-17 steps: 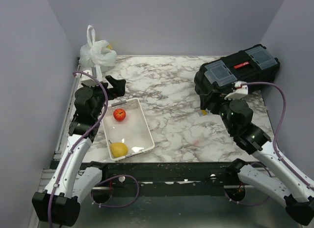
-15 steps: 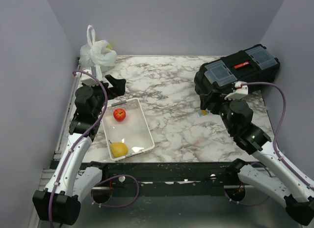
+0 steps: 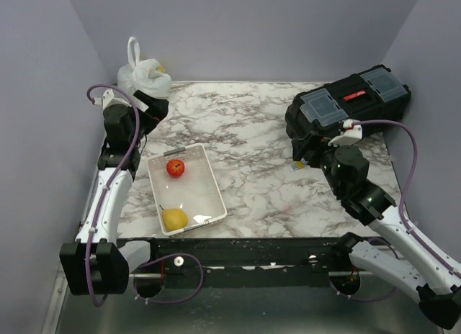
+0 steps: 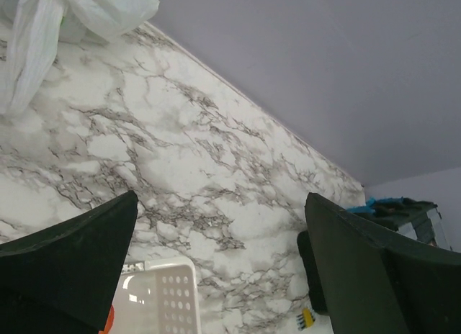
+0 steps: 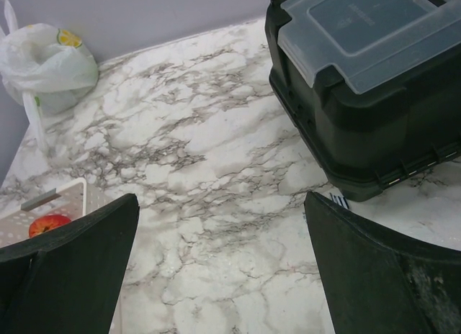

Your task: Take the fake fruits out of the plastic bag

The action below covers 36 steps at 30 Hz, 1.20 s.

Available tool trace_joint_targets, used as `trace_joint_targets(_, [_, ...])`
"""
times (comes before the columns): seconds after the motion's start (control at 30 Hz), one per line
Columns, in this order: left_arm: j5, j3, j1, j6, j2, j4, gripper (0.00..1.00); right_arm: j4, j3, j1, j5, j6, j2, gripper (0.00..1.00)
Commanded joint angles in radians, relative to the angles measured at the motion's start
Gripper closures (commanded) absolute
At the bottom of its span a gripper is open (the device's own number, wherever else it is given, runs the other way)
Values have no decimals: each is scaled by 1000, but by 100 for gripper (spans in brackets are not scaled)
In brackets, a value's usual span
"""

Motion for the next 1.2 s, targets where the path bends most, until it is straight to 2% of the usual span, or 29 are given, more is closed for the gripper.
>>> trace_joint_targets(0.0, [0,114,40,6,82,-29,1,6,-1,3,-19,8,0,0])
trace_joint_targets(0.27, [93,285,125,64,280,-17,2,-5,-6,3,-45,25,-34,0])
trace_joint_targets(0.5, [228,380,221,10,486,159,1,-38,-2,2,-112,66,-45,0])
trace_joint_targets(0.7, [312,568,252,-30,700,163,10,-50,-13,3,-156,102,-34,0])
trace_joint_targets(0.83, [242,630,246,19,792,194,4,-58,-19,3,-155,114,-4,0])
trace_joint_targets(0.9, [201,664,234,111,828,220,1,-61,-22,3,-157,119,20,0])
trace_joint_targets(1.03, [61,808,190,221,882,76,1,-77,-5,2,-169,126,65,0])
trace_joint_targets(1.1, [-54,851,144,295,885,17,1,-91,4,3,-158,136,79,0])
trace_joint_targets(1.17, [-231,851,90,370,880,15,1,-103,15,3,-155,142,85,0])
